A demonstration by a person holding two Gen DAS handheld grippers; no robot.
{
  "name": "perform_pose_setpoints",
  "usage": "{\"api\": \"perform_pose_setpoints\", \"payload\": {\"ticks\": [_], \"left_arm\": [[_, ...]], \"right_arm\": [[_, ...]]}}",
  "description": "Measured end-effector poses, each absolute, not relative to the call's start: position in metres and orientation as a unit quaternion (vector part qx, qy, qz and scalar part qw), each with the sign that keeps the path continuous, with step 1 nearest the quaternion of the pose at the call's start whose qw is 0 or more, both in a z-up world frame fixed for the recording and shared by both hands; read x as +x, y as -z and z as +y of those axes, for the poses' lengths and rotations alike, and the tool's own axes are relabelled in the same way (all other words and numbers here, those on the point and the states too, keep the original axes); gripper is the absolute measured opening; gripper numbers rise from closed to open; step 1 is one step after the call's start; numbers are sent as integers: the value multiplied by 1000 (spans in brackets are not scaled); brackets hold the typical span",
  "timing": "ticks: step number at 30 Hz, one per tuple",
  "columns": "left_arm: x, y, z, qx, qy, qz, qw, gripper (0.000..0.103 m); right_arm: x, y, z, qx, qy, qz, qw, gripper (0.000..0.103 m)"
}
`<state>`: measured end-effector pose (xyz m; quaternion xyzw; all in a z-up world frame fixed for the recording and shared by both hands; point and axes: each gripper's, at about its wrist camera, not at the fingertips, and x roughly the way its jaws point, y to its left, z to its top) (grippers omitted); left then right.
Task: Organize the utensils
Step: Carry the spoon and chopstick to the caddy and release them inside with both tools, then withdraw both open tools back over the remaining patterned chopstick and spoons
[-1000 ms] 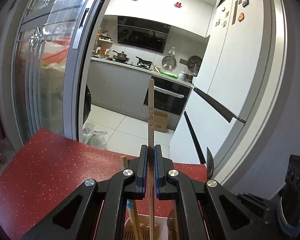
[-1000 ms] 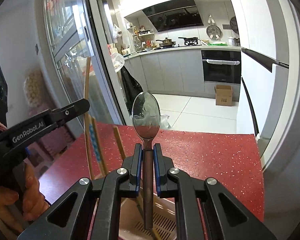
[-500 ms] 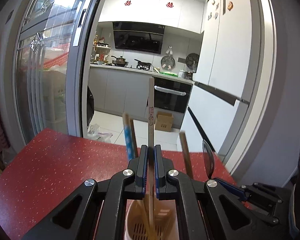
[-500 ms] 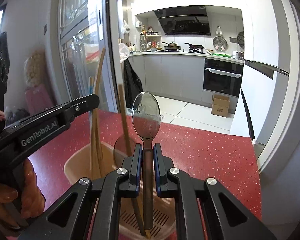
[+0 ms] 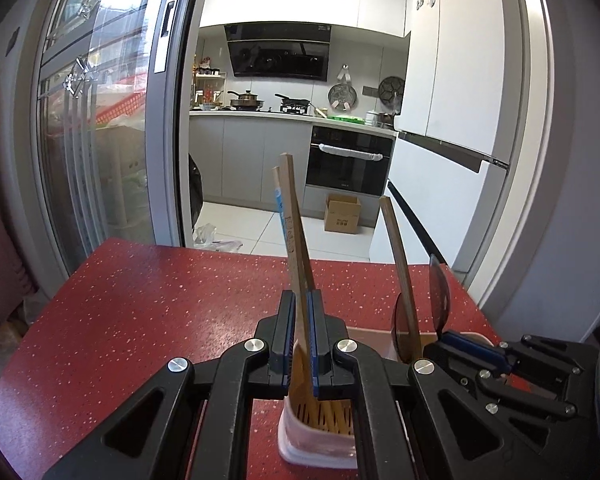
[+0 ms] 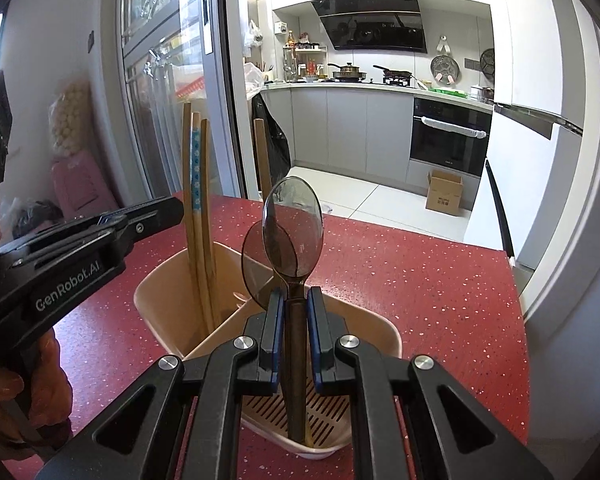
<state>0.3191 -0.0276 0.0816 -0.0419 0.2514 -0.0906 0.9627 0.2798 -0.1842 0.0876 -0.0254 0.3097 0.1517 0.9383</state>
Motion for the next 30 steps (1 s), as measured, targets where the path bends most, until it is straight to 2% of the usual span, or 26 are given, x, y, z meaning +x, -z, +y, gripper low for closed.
{"api": "perform_pose_setpoints", "payload": {"ticks": [2,5,7,14,16,20,25,30], "left_arm": [[316,-83,-26,-41,88,255,962,35],[311,-83,-24,-38,85,263,960,35],[306,-83,-24,-37,86,267,959,35],[289,-87,-20,-28,84,287,954,35],[283,-89,-19,-26,84,291,953,35],[269,-91,-17,-18,83,308,948,35],[246,-84,-14,-8,87,344,935,35],[209,-63,-7,0,102,385,917,35]], "right_arm": [[280,-89,-185,-24,-153,313,937,13],[279,-90,-186,-16,-154,317,936,21],[277,-91,-188,-8,-153,319,935,32],[261,-106,-194,9,-149,316,937,37],[253,-111,-194,13,-151,312,938,44],[231,-119,-194,19,-153,314,937,50],[203,-120,-197,44,-162,333,928,59],[177,-108,-207,75,-154,366,915,62]]}}
